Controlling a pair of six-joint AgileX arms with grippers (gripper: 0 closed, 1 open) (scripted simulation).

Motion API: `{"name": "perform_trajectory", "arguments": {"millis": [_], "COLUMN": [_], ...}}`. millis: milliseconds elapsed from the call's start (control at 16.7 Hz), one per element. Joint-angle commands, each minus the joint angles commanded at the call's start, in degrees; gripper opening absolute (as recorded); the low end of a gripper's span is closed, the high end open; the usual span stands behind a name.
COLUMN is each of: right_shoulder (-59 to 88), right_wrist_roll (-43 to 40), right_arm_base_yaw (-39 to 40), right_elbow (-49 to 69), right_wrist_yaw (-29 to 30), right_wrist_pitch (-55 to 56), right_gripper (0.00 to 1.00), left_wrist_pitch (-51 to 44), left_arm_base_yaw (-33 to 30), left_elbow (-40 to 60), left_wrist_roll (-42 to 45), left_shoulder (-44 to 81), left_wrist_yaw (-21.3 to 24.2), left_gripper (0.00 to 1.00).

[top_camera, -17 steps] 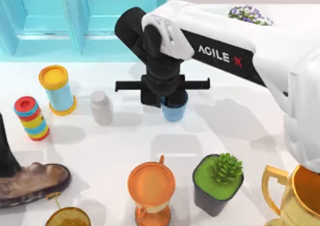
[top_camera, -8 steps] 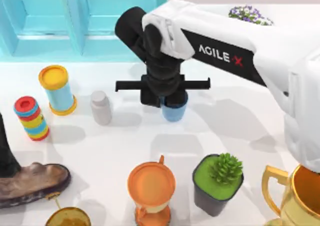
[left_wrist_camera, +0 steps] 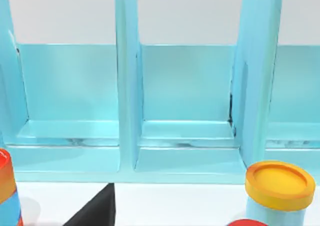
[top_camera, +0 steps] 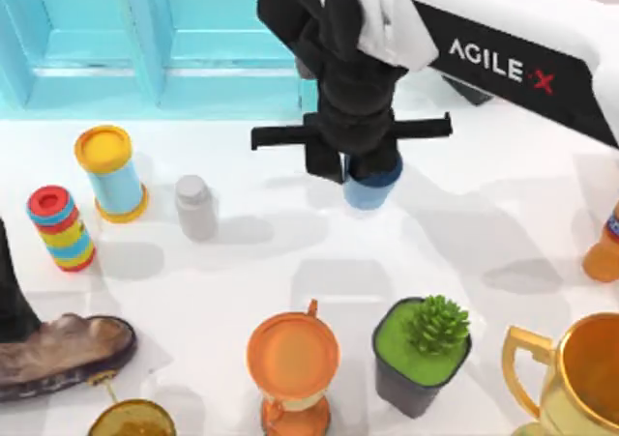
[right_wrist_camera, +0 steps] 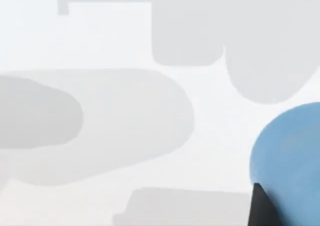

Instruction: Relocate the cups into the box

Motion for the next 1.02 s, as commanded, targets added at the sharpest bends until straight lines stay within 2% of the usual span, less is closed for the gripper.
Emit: {"name": "perform_trajectory", "arguments": {"millis": [360, 780, 1020], "right_shoulder": [-7.38, -7.64, -10.97], "right_wrist_roll": [-4.27, -5.11, -13.72], "right_arm_base_yaw": [-7.34, -8.33, -16.81], "right_elbow": [-3.97, -4.27, -7.89], "right_wrist_yaw": [-0.63, -0.30, 0.53], "right_wrist_pitch": [-2.49, -2.81, -5.28], "right_gripper": [0.00, 0.00, 0.00], "left_wrist_pitch": [0.00, 0.00, 0.00], "left_arm_base_yaw": [0.00, 0.00, 0.00], "left_elbow": [0.00, 0.00, 0.00], "left_wrist_roll": [0.00, 0.00, 0.00], "left_shoulder": [0.00, 0.00, 0.00], "left_wrist_yaw": [0.00, 0.00, 0.00], "left_gripper": [1.00, 1.00, 1.00]}}
